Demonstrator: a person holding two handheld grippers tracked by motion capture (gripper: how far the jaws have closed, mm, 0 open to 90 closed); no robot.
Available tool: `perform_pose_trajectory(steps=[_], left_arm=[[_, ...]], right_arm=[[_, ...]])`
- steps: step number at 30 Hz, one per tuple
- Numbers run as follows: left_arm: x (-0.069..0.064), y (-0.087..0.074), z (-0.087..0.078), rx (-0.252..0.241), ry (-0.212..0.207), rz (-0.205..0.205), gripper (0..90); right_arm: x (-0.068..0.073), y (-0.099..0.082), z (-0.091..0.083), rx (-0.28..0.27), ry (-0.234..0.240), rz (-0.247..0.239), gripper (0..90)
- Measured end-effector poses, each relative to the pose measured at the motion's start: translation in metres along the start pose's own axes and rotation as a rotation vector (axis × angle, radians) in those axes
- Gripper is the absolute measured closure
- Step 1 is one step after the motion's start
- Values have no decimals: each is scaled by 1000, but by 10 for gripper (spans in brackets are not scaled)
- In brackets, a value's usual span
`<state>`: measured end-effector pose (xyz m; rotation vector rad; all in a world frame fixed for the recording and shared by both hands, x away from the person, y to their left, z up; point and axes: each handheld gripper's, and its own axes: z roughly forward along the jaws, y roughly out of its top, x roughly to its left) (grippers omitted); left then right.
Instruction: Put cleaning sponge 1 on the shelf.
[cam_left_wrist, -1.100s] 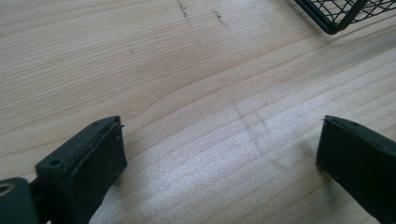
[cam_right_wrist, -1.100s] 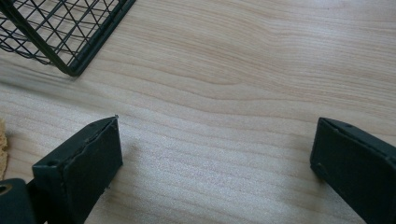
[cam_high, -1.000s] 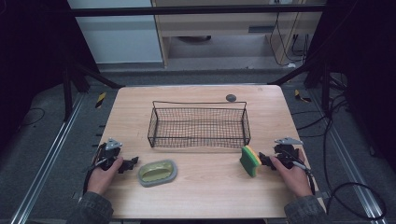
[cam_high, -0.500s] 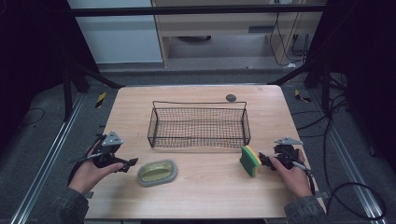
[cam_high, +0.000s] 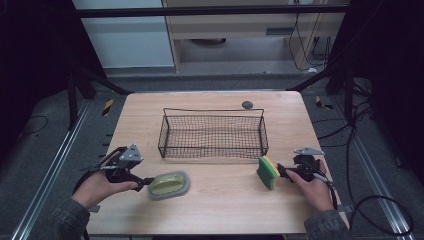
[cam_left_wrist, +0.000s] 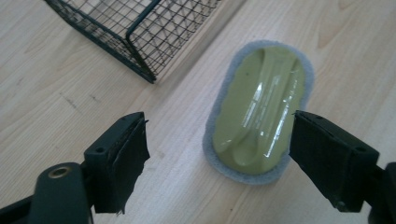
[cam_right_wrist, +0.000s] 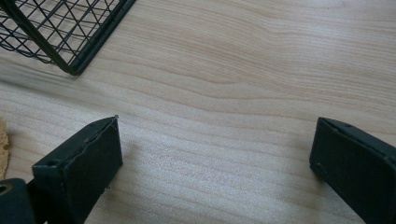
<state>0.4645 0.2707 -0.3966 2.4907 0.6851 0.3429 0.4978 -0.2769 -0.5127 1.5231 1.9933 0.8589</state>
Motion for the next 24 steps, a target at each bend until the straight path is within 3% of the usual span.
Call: perform_pose_trajectory(steps=[2, 8, 9, 10, 11, 12, 17, 20, 21, 24], left_arm=[[-3, 5, -2, 35, -15, 46, 221], [-8, 14, -1, 55, -36, 88, 270], [-11, 18, 1, 71, -51, 114, 286], [-11, 18, 1, 71, -51, 114, 295], [-15, 23, 4, 88, -66, 149, 303], [-15, 23, 4, 88, -66, 149, 304], [-25, 35, 14, 134, -111, 225, 315], [-28, 38, 20, 152, -115, 240, 321], [-28, 40, 27, 175, -99, 245, 326], [-25, 40, 36, 196, -116, 239, 345]], right_arm=[[0, 0, 0, 3, 1, 0, 27], [0, 0, 0, 3, 1, 1, 27], [0, 0, 0, 3, 1, 1, 27], [0, 0, 0, 3, 1, 1, 27], [0, 0, 0, 3, 1, 1, 27], [0, 0, 0, 2, 1, 1, 27], [0, 0, 0, 4, 2, 1, 27], [0, 1, 0, 5, 2, 0, 27], [0, 1, 0, 5, 2, 0, 27], [0, 1, 0, 4, 1, 0, 26]])
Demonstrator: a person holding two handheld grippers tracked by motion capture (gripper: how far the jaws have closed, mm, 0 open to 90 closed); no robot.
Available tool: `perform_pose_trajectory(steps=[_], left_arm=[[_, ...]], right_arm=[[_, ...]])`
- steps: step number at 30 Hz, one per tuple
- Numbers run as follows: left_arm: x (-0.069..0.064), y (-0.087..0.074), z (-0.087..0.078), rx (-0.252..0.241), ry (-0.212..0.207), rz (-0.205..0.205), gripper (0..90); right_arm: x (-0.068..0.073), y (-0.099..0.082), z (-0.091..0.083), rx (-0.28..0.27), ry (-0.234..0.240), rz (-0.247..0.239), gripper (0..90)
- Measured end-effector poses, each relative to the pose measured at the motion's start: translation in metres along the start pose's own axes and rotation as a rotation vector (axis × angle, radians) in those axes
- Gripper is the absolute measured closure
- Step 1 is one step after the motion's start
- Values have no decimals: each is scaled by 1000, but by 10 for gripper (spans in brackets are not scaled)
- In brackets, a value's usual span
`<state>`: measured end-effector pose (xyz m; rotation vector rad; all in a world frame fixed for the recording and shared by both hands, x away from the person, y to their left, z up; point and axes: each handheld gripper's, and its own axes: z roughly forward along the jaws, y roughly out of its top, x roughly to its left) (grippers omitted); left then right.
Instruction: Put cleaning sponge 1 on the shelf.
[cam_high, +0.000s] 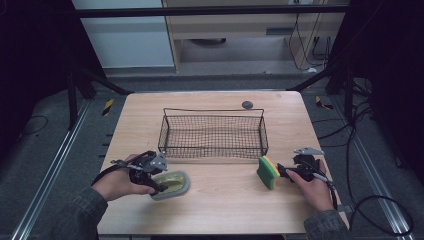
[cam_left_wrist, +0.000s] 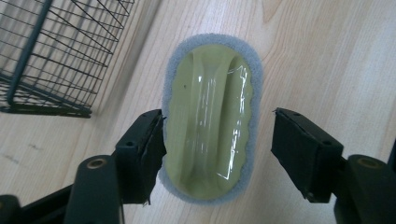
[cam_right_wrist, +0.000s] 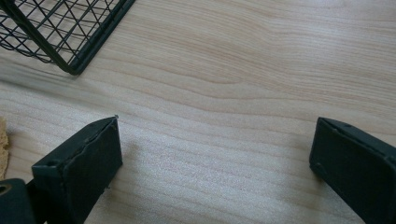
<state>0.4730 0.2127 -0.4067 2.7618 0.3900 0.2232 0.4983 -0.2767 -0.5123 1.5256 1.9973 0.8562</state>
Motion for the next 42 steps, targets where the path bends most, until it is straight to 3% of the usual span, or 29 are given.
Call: perform_pose_trajectory(steps=[11, 27, 31, 36, 42], left_arm=[[11, 3, 22, 55, -60, 5, 447], [20, 10, 34, 123, -98, 26, 563], [19, 11, 35, 138, -107, 42, 663], [17, 10, 33, 132, -104, 32, 705], [14, 9, 17, 86, -63, 47, 706]], right_arm=[[0, 0, 0, -1, 1, -1, 26], [0, 0, 0, -2, 3, -4, 26], [0, 0, 0, -2, 4, -4, 26], [0, 0, 0, -1, 3, -6, 26], [0, 0, 0, -3, 3, -7, 26]])
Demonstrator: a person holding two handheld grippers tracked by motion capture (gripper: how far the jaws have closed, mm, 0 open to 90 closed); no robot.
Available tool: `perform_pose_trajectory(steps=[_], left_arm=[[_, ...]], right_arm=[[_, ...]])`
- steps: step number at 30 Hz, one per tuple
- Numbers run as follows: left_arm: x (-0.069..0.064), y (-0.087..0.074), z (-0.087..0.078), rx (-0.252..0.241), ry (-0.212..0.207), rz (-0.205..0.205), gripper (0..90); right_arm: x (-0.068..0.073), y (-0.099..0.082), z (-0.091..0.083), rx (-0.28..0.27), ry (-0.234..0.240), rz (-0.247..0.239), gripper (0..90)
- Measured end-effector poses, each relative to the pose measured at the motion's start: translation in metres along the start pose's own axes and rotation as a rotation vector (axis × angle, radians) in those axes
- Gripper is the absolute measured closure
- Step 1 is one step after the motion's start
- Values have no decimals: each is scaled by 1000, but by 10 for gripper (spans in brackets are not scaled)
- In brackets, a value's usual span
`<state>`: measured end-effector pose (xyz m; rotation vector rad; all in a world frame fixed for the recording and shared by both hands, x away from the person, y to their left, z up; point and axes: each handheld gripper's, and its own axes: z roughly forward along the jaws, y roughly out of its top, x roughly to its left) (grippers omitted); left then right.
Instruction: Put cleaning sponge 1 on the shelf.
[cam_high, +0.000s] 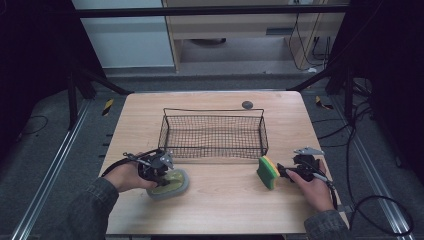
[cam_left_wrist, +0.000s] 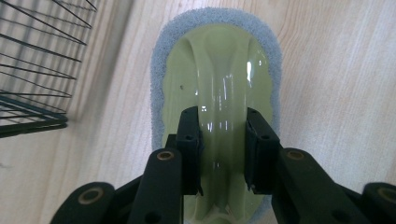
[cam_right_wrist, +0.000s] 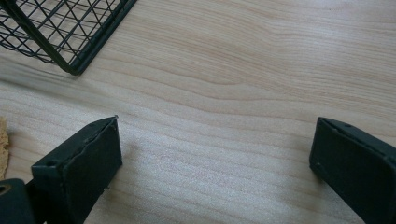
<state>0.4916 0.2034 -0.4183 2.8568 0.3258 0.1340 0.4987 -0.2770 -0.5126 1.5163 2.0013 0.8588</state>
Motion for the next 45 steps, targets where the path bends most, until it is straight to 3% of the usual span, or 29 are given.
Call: perform_pose_trajectory(steps=[5, 10, 20, 28, 31, 34, 40, 41, 44, 45], left_arm=[[-3, 1, -19, -23, 75, 46, 706], [-2, 5, -29, -33, 97, 64, 706], [10, 28, -60, -38, 202, 136, 706], [24, 45, -77, -51, 224, 158, 706], [33, 55, -83, -38, 238, 187, 706], [40, 62, -86, -25, 255, 206, 706], [50, 72, -87, -24, 247, 225, 706], [53, 76, -88, -21, 264, 235, 706], [56, 77, -88, -30, 270, 226, 706], [59, 78, -89, -29, 290, 223, 706]], right_arm=[[0, 0, 0, -1, 0, 1, 26], [0, 0, 0, -1, -1, 1, 26], [0, 0, 0, -1, -1, 1, 26], [0, 0, 0, -2, 0, 0, 26], [0, 0, 0, -2, -1, -1, 26], [0, 0, 0, 0, -1, 2, 26], [1, 1, 1, 2, -2, -1, 26], [1, 1, 1, 2, -3, 0, 27], [1, 1, 1, 2, -2, 0, 26], [1, 1, 1, 2, -3, 0, 27]])
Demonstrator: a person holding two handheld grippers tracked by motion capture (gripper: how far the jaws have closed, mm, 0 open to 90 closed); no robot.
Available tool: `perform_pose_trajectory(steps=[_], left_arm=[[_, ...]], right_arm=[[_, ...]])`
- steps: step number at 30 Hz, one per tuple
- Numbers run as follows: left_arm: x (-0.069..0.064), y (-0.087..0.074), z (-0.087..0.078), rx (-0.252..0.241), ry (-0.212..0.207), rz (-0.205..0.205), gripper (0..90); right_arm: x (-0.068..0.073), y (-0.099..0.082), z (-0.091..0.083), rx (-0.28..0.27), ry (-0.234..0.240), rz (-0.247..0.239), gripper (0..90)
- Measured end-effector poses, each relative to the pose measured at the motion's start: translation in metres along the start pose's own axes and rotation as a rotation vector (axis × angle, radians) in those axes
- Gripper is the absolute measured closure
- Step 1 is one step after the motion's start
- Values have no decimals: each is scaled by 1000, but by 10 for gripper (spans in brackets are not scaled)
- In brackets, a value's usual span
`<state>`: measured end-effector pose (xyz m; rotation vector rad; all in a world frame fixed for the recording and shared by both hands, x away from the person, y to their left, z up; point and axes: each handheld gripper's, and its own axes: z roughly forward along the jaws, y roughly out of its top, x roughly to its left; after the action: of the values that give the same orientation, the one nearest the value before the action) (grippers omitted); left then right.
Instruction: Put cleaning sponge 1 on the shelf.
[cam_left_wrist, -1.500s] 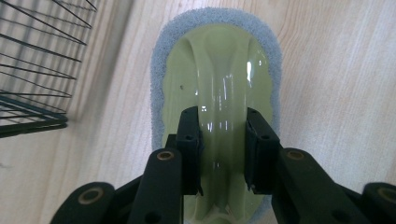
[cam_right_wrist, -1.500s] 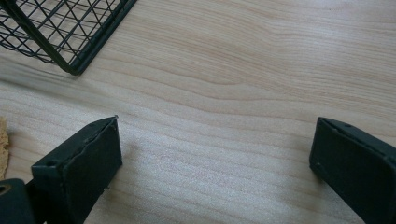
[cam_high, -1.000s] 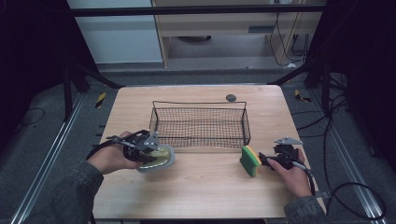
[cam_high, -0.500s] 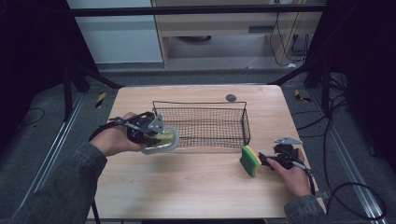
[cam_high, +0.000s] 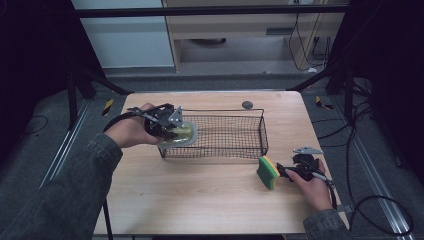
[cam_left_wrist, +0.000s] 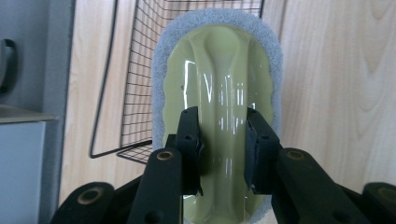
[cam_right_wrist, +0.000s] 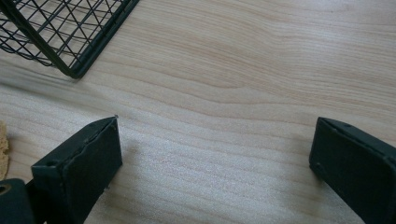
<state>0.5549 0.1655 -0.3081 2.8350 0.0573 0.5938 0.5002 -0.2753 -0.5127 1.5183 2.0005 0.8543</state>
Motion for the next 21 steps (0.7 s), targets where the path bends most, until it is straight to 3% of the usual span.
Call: perform_pose_trajectory(steps=[10, 12, 21], left_arm=[[18, 1, 7, 0, 68, -10, 706], [21, 2, 8, -1, 79, 4, 706], [23, 2, 16, 5, 117, 15, 706]], right_arm=[[0, 0, 0, -4, 1, 2, 30], [0, 0, 0, -2, 1, 2, 28], [1, 1, 1, -3, 0, 0, 27]])
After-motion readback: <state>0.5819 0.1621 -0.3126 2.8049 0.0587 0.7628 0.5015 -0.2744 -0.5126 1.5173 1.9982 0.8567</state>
